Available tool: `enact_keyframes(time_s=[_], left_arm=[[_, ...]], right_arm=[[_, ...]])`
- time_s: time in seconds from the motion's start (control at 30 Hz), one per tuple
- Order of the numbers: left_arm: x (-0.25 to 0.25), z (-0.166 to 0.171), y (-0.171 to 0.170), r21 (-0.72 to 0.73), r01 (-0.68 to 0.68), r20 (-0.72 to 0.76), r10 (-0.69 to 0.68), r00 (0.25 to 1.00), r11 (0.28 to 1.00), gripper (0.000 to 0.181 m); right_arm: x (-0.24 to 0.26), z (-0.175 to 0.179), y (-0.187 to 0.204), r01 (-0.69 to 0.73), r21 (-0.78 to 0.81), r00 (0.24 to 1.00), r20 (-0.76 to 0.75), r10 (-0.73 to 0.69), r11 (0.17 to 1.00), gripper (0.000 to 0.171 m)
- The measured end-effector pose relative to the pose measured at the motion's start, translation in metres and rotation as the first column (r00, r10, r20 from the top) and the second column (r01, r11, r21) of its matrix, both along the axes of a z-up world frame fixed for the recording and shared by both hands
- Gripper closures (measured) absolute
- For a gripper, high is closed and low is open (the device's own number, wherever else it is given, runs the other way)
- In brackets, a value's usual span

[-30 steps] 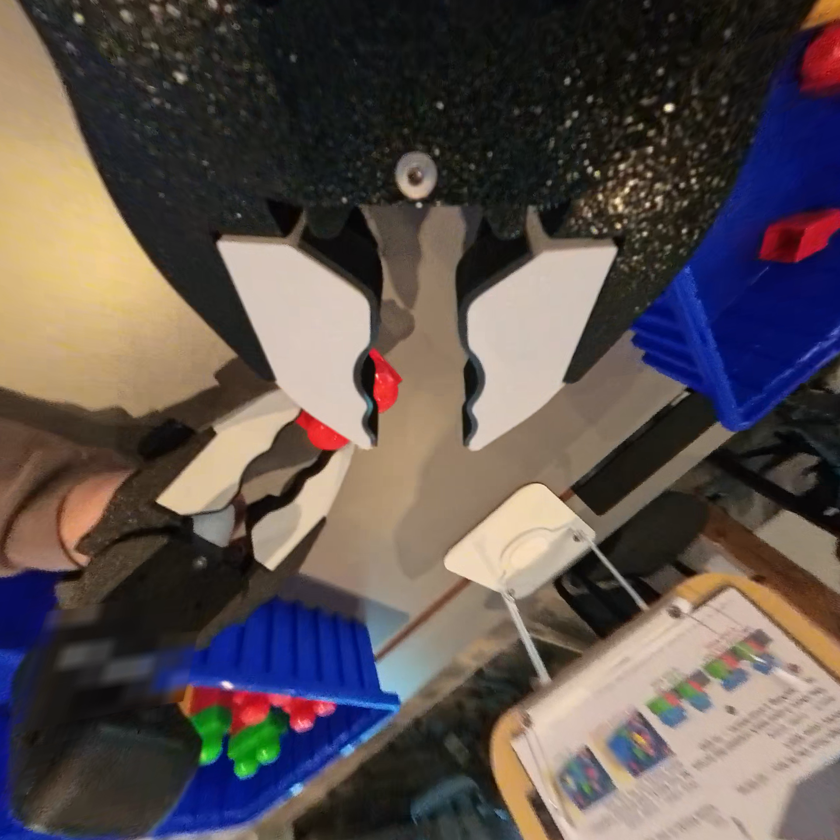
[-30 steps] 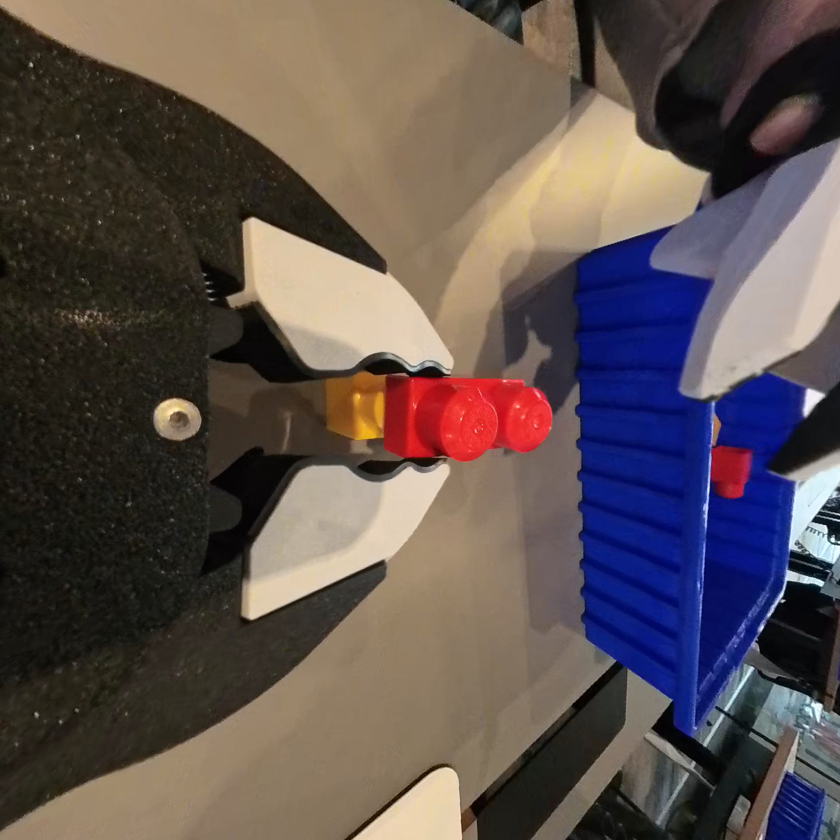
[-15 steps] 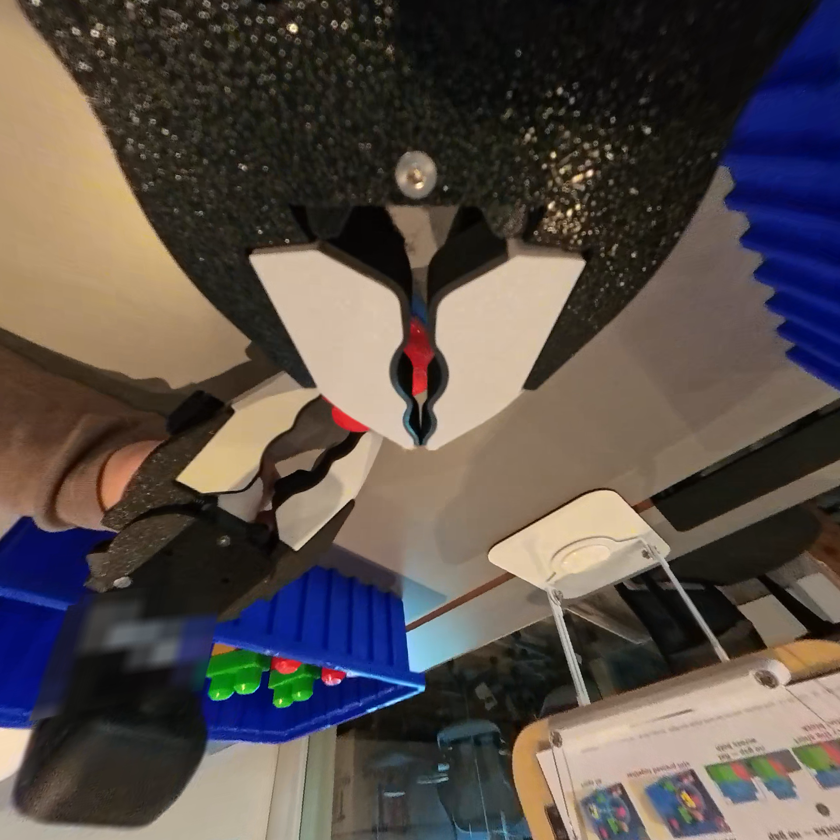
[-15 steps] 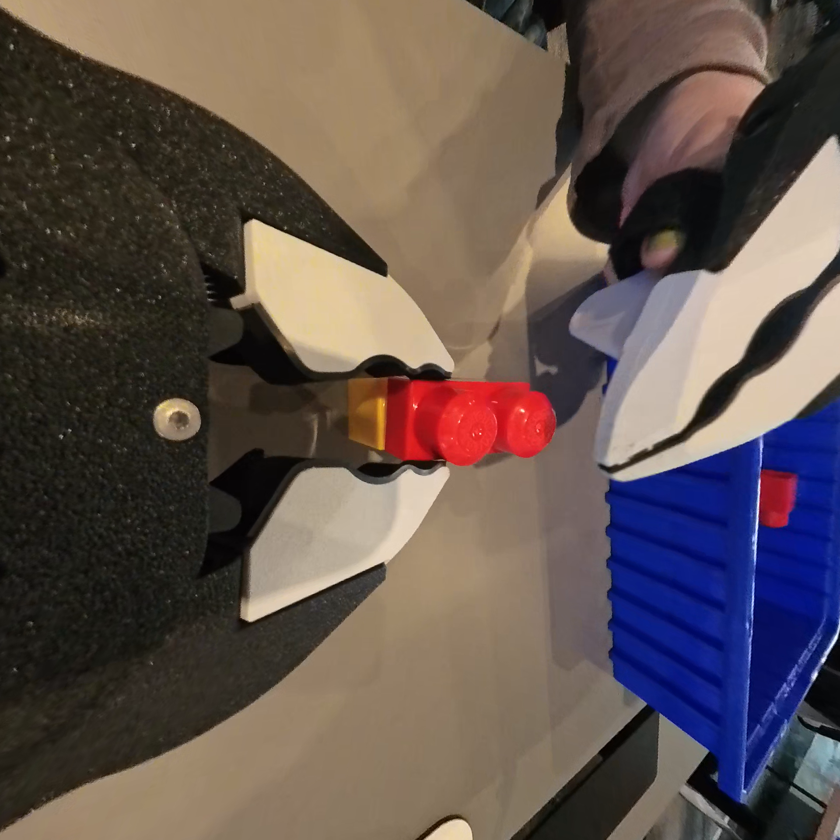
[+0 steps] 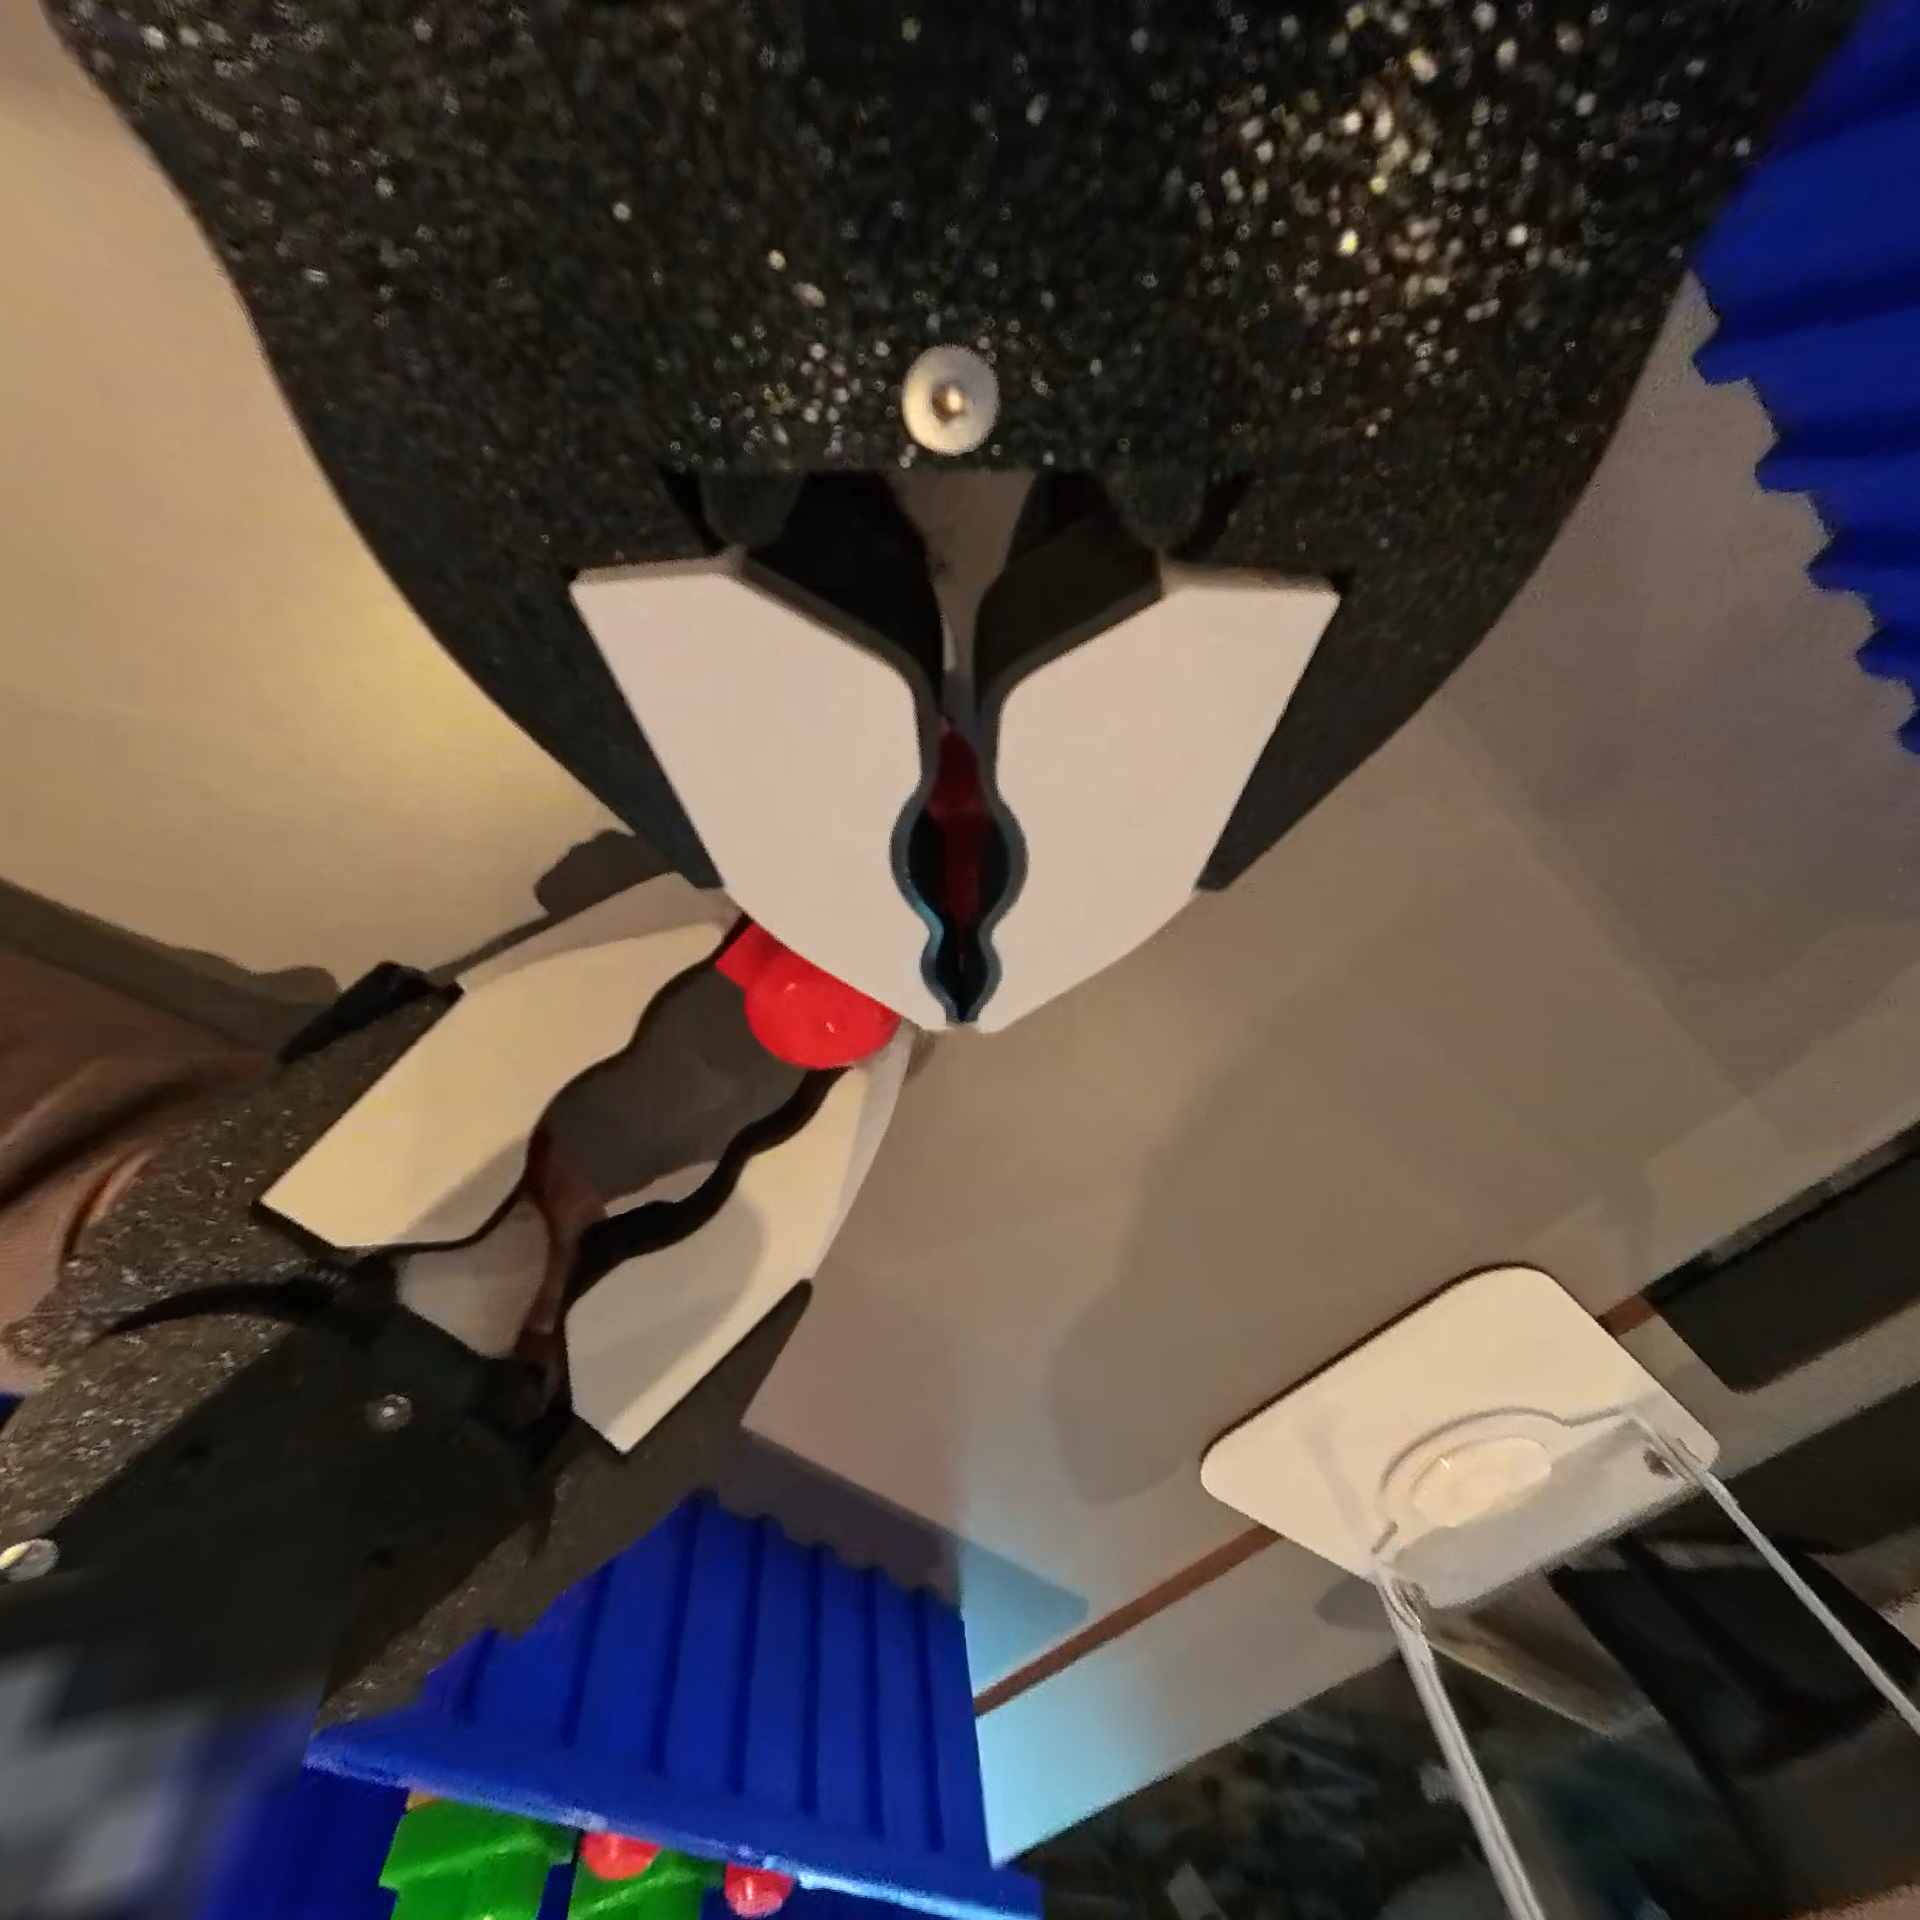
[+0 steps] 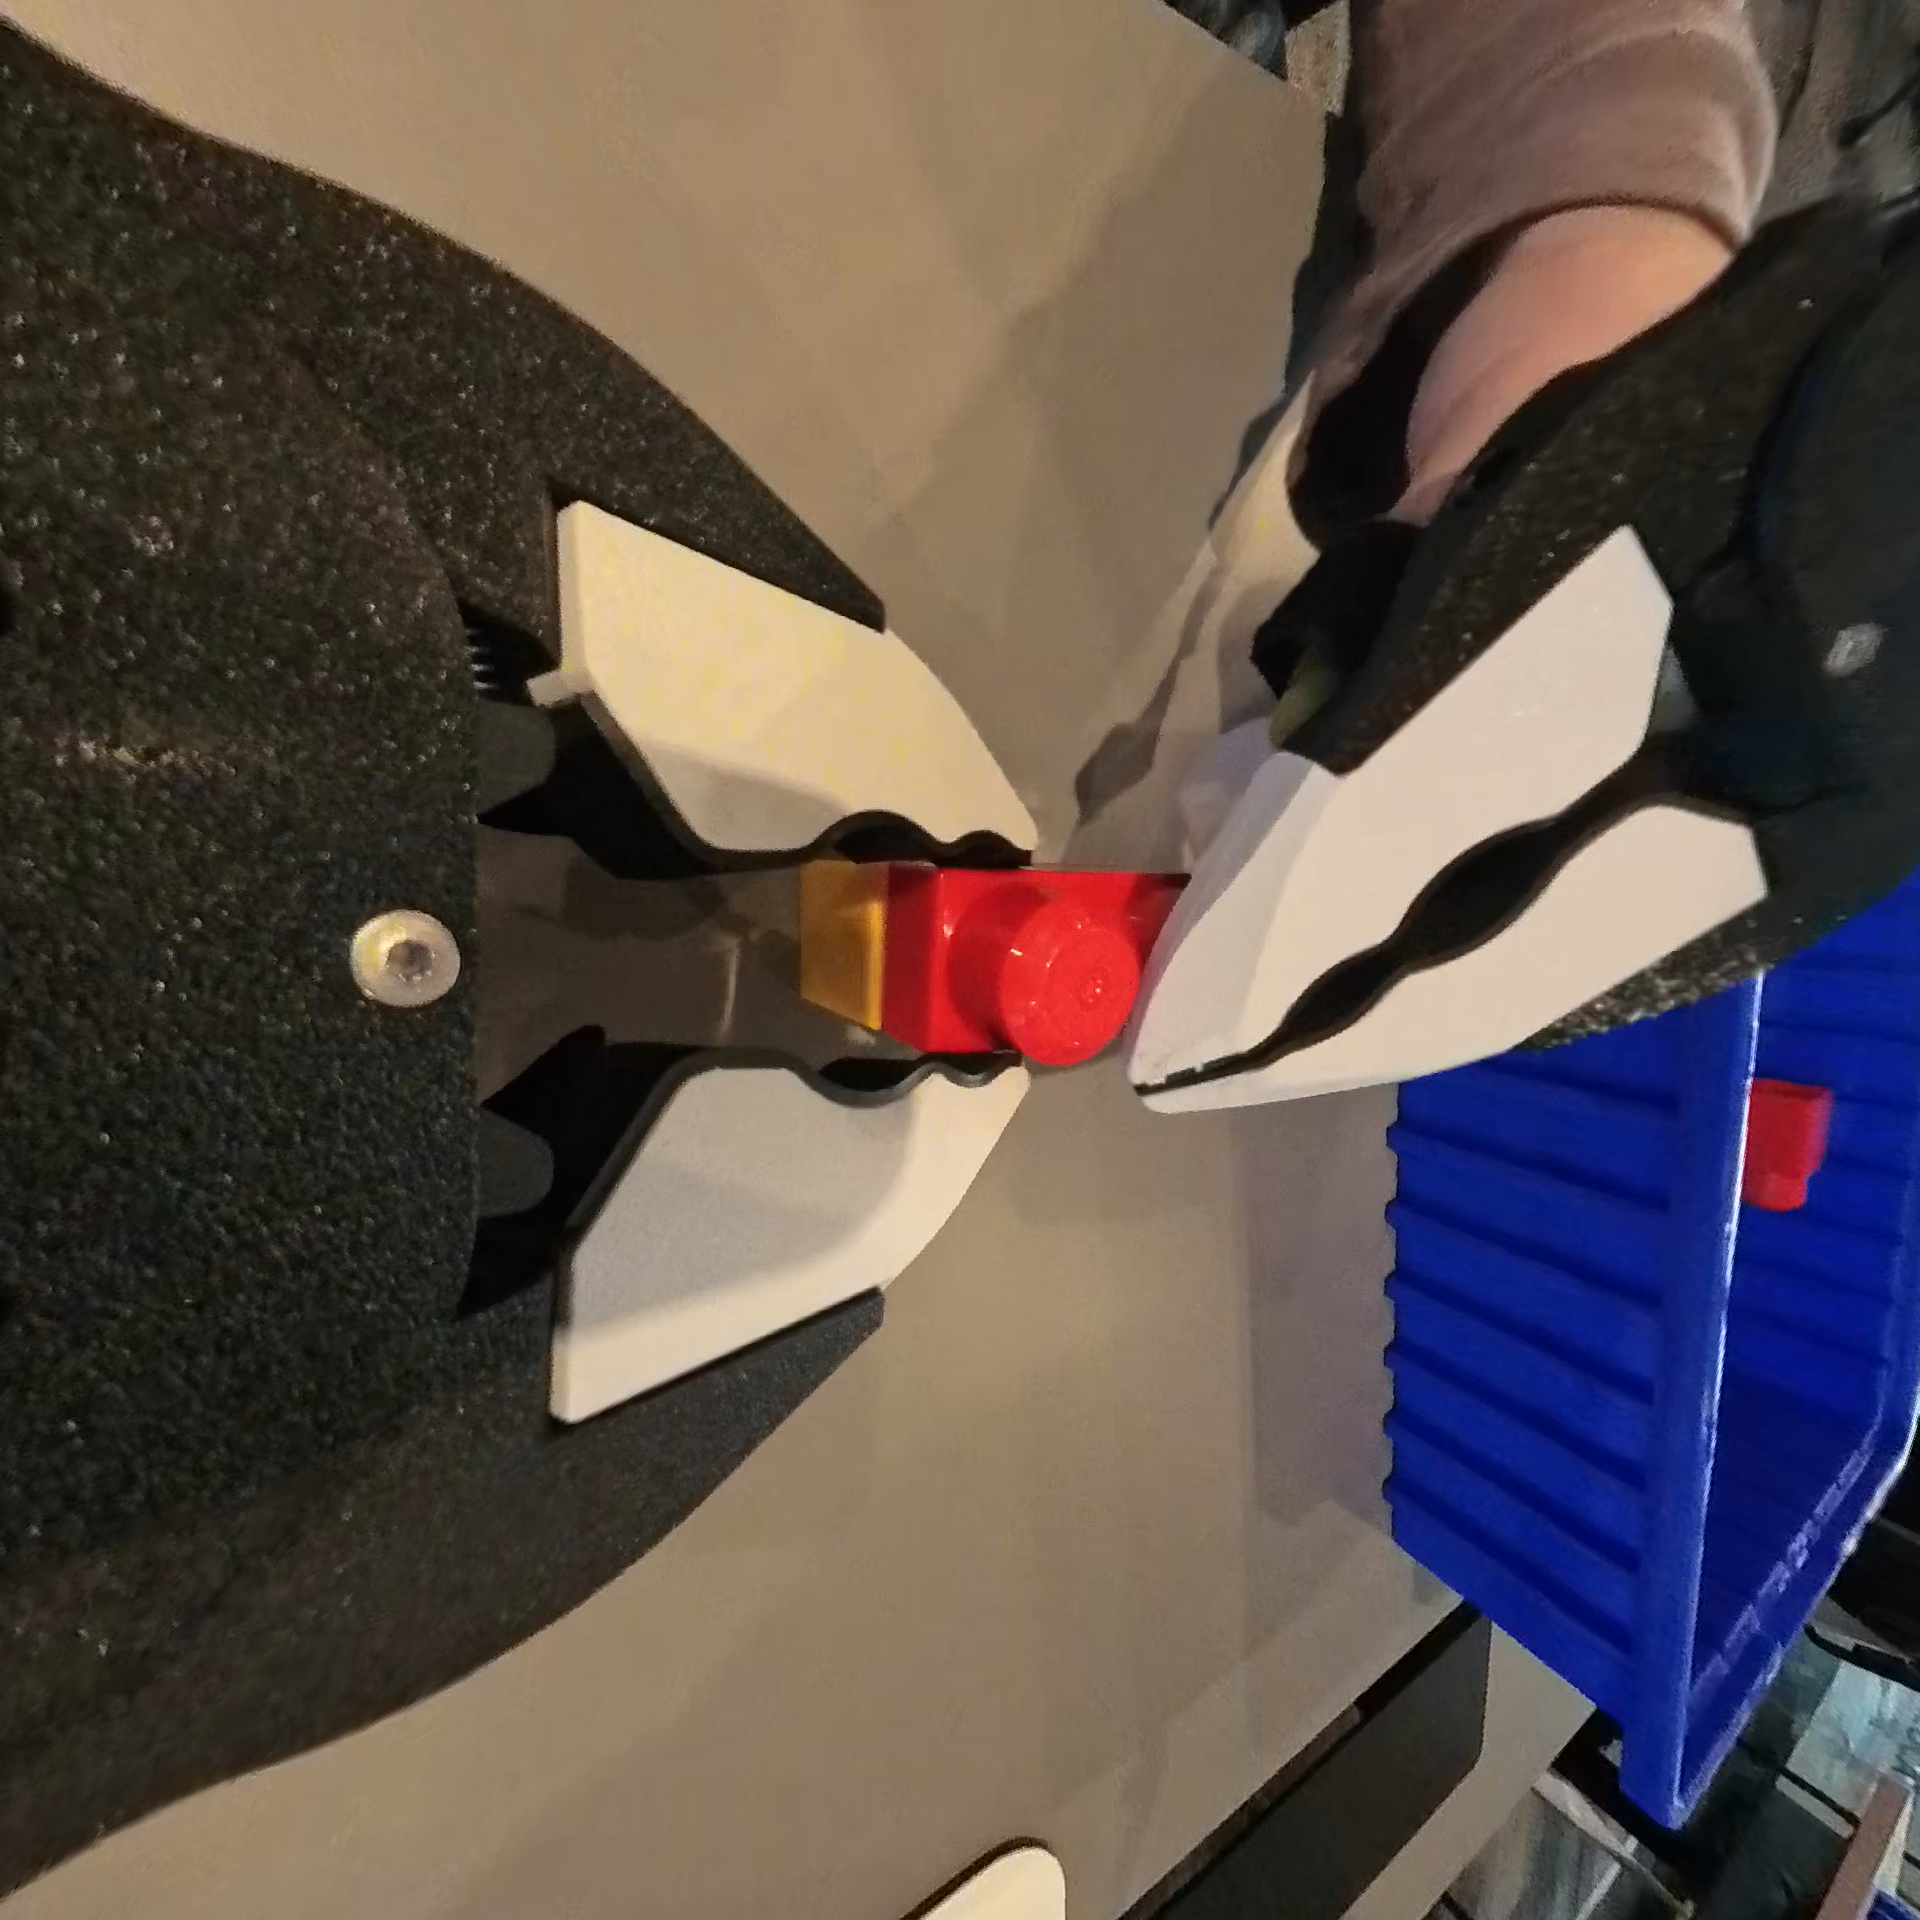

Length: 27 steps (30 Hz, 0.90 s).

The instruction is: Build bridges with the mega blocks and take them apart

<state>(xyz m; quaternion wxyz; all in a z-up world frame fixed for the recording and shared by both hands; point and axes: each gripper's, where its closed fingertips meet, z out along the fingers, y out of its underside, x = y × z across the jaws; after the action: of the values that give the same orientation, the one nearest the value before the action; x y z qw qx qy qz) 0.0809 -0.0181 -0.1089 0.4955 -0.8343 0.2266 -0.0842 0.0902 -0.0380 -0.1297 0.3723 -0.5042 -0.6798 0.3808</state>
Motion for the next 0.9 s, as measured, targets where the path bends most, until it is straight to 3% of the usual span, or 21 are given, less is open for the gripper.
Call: enact_keyframes(time_s=[0.37,0.6,0.73,0.8,0.9], left_arm=[[0.001,-0.006,0.002,-0.052,0.033,0.059,-0.030,0.998,0.998,0.181],[0.001,-0.006,0.002,-0.027,0.033,0.002,-0.033,0.999,0.999,0.181],[0.002,-0.001,0.000,0.076,0.055,0.132,-0.065,0.989,0.996,0.181],[-0.002,0.008,-0.004,0.158,0.041,0.133,-0.062,0.989,0.987,0.181],[-0.022,0.032,-0.005,0.340,-0.046,0.098,0.014,0.995,0.939,0.170]], right_arm=[[0.000,-0.003,0.000,-0.007,-0.023,0.999,-0.043,0.006,1.000,0.137],[0.000,-0.003,0.000,-0.005,0.030,0.998,-0.067,0.007,1.000,0.137],[-0.002,-0.003,-0.001,0.007,0.029,0.999,-0.053,-0.005,1.000,0.137],[-0.005,-0.001,-0.003,0.002,0.049,0.997,-0.079,0.002,0.999,0.119],[-0.007,-0.006,-0.001,0.017,0.051,0.998,-0.065,-0.014,0.999,0.113]])
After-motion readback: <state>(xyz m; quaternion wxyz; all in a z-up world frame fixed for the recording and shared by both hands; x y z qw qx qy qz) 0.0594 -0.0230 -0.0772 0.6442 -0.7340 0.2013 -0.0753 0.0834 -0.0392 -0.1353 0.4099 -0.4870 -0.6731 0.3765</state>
